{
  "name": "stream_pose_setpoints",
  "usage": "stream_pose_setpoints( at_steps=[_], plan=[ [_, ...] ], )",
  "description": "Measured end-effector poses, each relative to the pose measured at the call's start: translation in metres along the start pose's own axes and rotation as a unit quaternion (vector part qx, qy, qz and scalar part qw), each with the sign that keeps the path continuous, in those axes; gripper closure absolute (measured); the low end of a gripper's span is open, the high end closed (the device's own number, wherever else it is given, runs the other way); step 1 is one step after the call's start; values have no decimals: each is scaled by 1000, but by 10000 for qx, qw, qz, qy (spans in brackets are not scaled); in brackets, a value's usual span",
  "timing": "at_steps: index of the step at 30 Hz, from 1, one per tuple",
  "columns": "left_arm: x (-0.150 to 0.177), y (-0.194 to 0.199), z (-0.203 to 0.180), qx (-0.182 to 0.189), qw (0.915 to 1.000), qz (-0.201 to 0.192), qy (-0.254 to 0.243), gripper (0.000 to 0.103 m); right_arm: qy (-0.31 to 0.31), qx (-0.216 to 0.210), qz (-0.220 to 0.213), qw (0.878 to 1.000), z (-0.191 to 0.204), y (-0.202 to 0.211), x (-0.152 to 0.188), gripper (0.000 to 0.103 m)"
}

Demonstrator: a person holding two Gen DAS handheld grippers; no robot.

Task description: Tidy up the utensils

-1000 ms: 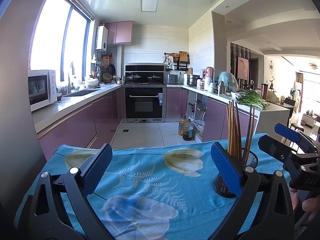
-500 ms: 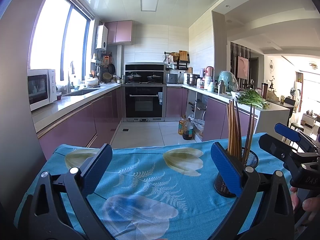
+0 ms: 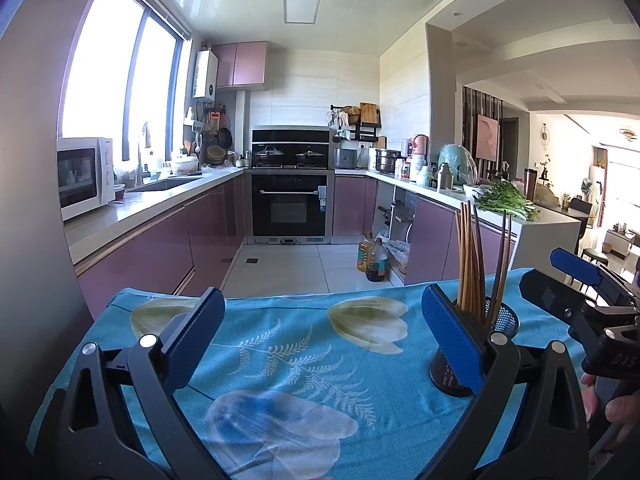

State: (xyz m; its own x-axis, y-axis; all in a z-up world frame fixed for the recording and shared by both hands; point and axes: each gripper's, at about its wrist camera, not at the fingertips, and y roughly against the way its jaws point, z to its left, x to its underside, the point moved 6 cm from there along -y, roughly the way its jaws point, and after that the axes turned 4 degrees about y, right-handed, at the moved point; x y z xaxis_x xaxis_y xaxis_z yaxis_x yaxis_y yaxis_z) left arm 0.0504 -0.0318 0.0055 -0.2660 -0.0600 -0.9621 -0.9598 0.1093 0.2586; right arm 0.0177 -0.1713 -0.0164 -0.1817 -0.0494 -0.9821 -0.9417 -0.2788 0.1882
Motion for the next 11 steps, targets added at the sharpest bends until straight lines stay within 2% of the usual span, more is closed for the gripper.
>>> stream_pose_setpoints(
  at_steps=[4,8,11],
  plan=[
    [4,1,-4,-33,10000,48,-12,6,18,-31,4,10000,0,2,1,7],
    [15,-12,0,-14,9989,448,103,6,25,-7,132,9999,-9,3,8,7],
    [28,-25,7,-111,9968,787,114,6,-187,152,530,9983,-38,0,27,7]
  ],
)
